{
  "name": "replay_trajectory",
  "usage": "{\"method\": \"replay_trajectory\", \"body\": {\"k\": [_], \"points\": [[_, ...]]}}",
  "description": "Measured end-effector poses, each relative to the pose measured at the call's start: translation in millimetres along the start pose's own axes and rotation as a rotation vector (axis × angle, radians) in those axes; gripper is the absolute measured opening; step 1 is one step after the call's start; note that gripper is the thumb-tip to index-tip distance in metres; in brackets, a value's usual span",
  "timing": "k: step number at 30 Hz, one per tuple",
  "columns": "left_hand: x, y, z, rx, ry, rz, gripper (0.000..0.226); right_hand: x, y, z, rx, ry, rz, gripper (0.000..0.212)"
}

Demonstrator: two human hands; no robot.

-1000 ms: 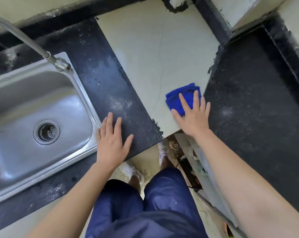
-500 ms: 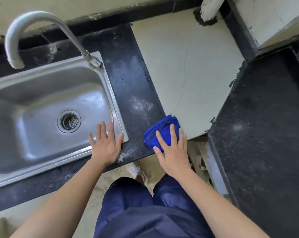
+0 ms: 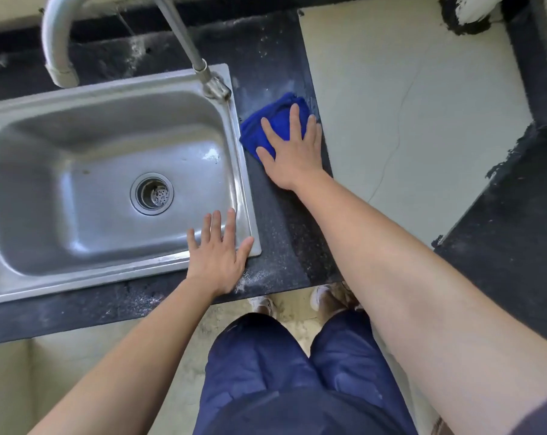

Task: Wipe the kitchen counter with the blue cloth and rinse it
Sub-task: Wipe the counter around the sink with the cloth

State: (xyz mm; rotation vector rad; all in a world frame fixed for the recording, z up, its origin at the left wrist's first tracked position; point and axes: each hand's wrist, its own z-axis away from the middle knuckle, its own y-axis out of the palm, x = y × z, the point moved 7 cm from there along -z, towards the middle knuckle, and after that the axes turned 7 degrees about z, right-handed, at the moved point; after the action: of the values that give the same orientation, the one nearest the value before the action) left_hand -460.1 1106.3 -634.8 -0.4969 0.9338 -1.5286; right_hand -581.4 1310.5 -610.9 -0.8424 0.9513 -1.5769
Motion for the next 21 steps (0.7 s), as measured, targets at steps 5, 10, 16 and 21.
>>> {"method": "replay_trajectory", "body": {"k": [5, 10, 16, 21], "points": [[1, 0, 0, -0.01, 0.006, 0.012, 0.074, 16, 16, 31, -0.096, -0.118, 0.033, 0.059], [1, 1, -1, -0.015, 0.003, 0.011, 0.072, -3, 75, 162, -0.126, -0.312, -0.046, 0.054], [1, 0, -1, 0.007, -0.006, 0.033, 0.069, -5, 65, 144, -0.114, -0.384, 0.005, 0.056], [0, -1, -1, 0.028, -0.002, 0.058, 0.069, 16, 12, 22, -0.019, -0.149, 0.017, 0.06]]}}
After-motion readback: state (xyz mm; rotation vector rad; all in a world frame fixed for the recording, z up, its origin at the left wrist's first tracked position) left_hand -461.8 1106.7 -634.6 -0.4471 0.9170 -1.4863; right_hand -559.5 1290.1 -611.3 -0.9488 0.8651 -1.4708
